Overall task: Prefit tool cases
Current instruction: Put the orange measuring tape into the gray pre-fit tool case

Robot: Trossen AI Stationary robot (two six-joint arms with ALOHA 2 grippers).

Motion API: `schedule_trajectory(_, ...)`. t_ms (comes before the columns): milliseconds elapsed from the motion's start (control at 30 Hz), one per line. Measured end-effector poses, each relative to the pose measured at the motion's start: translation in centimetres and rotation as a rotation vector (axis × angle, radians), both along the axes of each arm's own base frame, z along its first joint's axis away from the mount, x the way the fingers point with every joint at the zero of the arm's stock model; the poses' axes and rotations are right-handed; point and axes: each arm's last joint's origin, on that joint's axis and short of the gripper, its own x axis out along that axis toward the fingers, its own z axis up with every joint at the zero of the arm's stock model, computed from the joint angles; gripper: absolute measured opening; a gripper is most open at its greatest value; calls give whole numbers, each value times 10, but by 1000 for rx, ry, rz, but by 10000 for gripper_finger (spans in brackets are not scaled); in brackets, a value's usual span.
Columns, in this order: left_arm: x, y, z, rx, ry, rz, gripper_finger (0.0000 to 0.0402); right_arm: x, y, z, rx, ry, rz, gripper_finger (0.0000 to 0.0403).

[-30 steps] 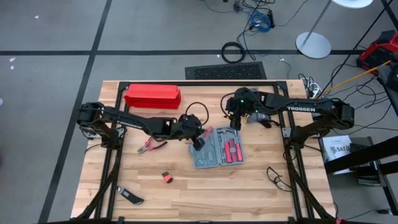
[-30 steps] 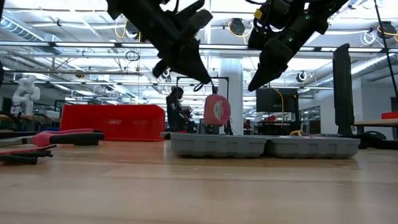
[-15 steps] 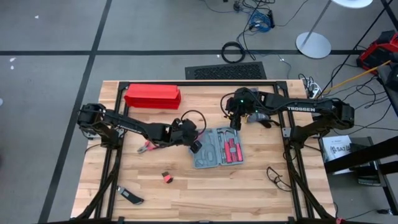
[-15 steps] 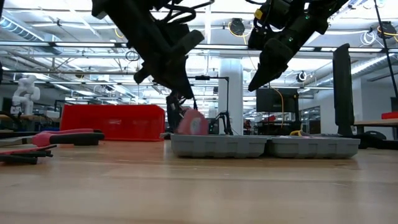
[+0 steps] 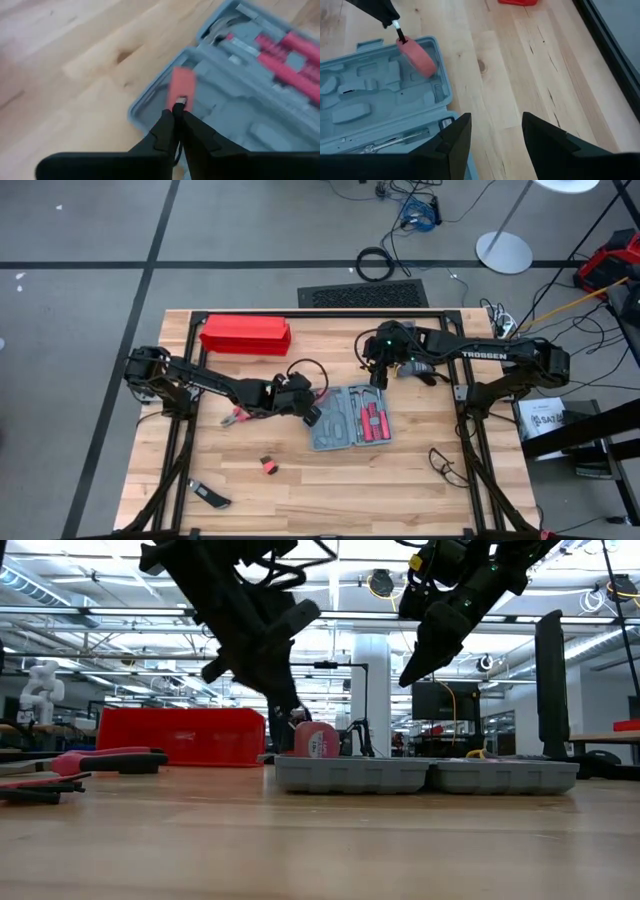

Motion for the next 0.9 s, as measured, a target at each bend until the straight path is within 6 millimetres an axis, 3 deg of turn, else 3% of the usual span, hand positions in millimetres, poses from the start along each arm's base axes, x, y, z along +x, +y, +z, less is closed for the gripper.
schedule_trajectory(533,-13,5,-10,-89,173,-22,112,0,1,0,20,-7,-14,171)
schedule_trajectory(733,-2,6,9,27,103,-177,116,2,0,2,10,-34,-14,171)
schedule_trajectory(900,8,27,12,135,90,-237,116,3,0,3,6,-42,-12,171)
